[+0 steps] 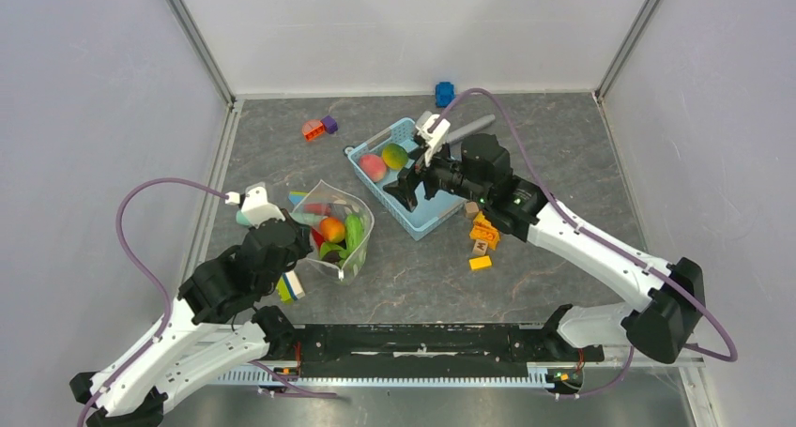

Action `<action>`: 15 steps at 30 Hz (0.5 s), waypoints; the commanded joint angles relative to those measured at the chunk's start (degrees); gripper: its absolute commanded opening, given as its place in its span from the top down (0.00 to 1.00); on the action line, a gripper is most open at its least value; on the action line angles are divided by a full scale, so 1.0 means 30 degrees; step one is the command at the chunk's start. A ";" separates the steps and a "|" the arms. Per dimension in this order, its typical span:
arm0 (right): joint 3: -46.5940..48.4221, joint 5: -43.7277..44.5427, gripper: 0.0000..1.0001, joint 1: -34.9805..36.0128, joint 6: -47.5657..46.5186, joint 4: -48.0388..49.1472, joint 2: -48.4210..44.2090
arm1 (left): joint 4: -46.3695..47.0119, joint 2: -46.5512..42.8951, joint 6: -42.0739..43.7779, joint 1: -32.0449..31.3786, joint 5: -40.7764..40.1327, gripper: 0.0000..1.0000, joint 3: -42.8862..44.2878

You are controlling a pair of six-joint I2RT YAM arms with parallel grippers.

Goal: Place the food in the zip-top bag and seal the zipper
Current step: Adjust the zipper food storage bag at the center of the board, then pick up the fake fruit from the bin.

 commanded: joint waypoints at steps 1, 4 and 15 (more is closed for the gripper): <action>-0.0077 0.4048 0.02 -0.0674 0.0421 0.0651 0.0335 | 0.0922 -0.0235 -0.0386 0.0024 -0.0750 0.96 -0.0066; 0.0501 0.5953 0.02 -0.1066 0.0895 0.0646 0.1660 | 0.1147 -0.0397 -0.0248 0.0030 -0.0606 0.97 -0.0112; 0.3613 0.8981 0.02 -0.1782 0.1781 0.3014 0.7819 | 0.1556 -0.0645 -0.0089 0.0023 -0.0337 0.98 -0.0337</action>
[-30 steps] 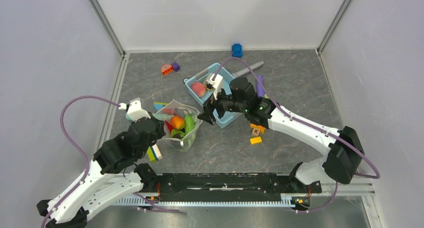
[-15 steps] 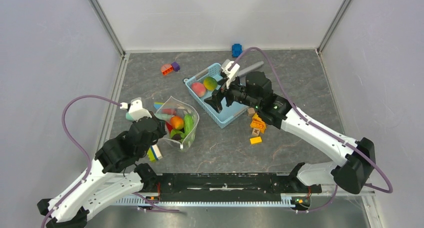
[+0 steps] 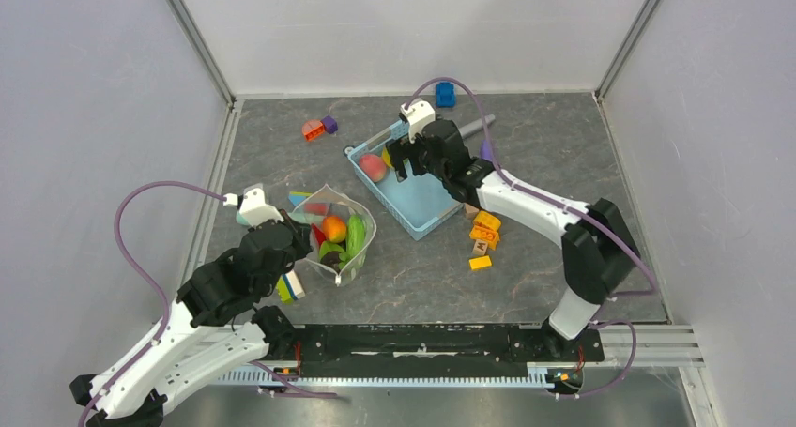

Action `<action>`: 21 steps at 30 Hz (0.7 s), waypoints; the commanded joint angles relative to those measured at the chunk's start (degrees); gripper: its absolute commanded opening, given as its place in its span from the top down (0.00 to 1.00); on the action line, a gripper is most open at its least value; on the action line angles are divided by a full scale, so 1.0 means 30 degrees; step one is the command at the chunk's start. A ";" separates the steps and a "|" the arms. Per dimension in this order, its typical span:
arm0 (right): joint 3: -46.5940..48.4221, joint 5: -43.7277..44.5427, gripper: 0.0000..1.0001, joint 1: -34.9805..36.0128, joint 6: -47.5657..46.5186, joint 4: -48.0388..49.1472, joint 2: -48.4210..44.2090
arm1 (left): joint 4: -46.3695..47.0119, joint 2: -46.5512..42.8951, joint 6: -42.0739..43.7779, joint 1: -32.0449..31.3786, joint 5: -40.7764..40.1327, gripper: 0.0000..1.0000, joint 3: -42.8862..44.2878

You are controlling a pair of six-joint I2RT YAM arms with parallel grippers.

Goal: Place the food in the zip-top bag and seal the zipper
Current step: Pick up the fake fruit from the bin.

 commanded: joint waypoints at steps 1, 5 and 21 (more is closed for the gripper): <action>0.1817 0.2575 0.02 -0.0063 0.0870 0.2646 0.1705 | 0.1037 -0.0154 -0.0095 0.0024 -0.0400 0.98 -0.0009; 0.2785 0.4119 0.02 -0.0162 0.2064 0.3745 0.3835 | 0.1062 -0.0147 -0.0139 0.0023 -0.0436 0.98 -0.0082; 0.3855 0.4931 0.02 -0.0670 0.4760 0.7660 0.9136 | 0.1125 -0.0190 -0.0185 0.0023 -0.0575 0.98 -0.0397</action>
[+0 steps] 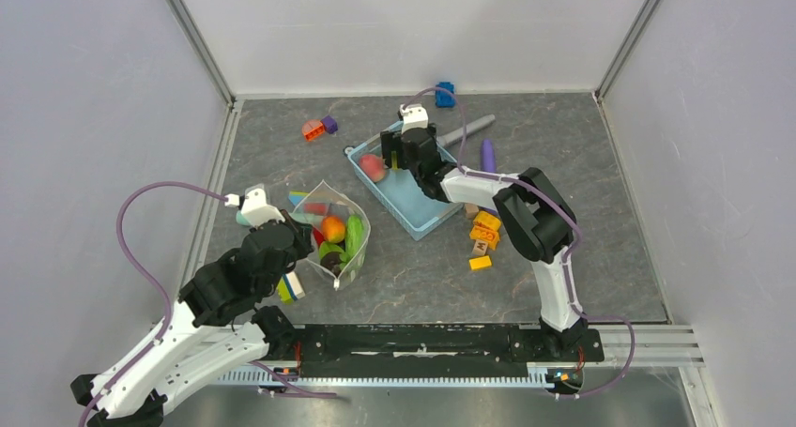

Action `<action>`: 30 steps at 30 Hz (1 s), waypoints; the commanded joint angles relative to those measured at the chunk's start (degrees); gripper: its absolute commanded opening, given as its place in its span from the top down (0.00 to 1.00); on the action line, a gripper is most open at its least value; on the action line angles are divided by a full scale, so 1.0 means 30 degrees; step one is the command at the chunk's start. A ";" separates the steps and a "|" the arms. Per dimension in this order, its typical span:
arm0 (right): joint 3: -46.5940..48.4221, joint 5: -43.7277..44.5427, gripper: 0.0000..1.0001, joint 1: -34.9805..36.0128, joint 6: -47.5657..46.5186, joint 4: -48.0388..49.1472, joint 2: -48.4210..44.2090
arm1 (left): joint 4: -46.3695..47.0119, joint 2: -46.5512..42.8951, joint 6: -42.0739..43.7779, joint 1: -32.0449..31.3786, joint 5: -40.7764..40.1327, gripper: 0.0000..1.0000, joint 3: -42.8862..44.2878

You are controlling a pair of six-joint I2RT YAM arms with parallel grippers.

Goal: Place the food in the zip-top bag and seal the zipper
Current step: Pick up the fake fruit from the bin.

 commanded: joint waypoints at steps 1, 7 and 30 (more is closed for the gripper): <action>0.1102 0.0434 0.02 -0.0231 0.1237 0.1897 0.1163 | 0.0761 -0.0168 -0.0185 0.0023 -0.0544 0.98 -0.0105; 0.1201 0.0053 0.02 -0.0425 0.2383 0.2159 0.2132 | 0.0790 -0.0169 -0.0185 0.0037 -0.0571 0.98 -0.0164; -0.4417 -0.3385 0.53 -0.0571 -0.0041 0.4085 -0.5350 | 0.1147 -0.0254 -0.0152 0.0023 -0.0258 0.98 -0.0369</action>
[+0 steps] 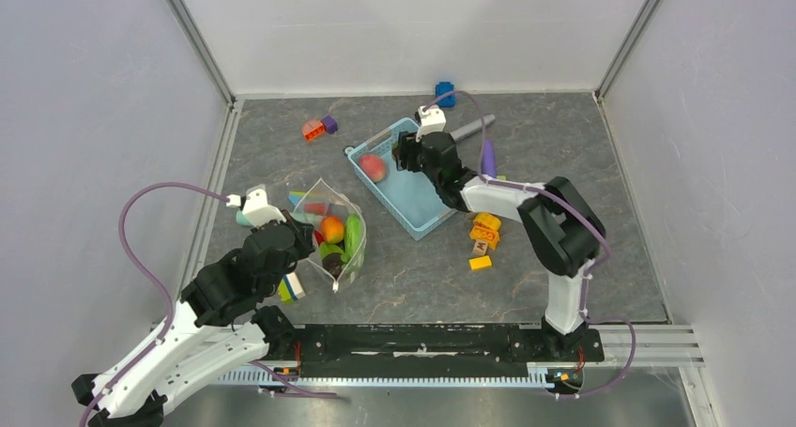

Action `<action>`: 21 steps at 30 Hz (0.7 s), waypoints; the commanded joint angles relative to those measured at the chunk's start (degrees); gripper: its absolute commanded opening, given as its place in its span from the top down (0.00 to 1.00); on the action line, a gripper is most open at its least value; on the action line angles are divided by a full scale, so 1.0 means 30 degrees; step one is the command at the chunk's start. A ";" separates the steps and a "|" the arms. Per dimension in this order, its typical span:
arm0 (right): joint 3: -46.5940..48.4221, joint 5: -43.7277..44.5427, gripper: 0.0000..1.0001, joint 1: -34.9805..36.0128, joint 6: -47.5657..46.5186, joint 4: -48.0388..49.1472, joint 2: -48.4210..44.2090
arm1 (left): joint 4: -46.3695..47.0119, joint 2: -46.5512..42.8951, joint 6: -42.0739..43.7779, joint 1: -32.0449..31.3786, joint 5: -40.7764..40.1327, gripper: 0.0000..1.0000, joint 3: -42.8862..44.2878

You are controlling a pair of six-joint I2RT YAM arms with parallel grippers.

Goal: Place the food in the zip-top bag and seal the zipper
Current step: Pick up the fake fruit from the bin.

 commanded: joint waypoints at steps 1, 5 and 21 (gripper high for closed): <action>-0.1099 -0.2247 0.53 -0.0032 -0.1386 0.1226 -0.4004 | 0.0697 -0.0170 -0.0155 0.0023 -0.0264 0.98 0.0002; -0.2139 -0.6628 0.54 0.0053 -0.1843 0.0888 -0.6596 | 0.0858 -0.0195 -0.0097 0.0023 -0.0125 0.98 0.0090; -0.4344 -1.7208 0.52 0.4183 -0.3067 0.2728 -1.1268 | 0.1335 0.0006 0.0339 0.0023 0.0776 0.98 0.0415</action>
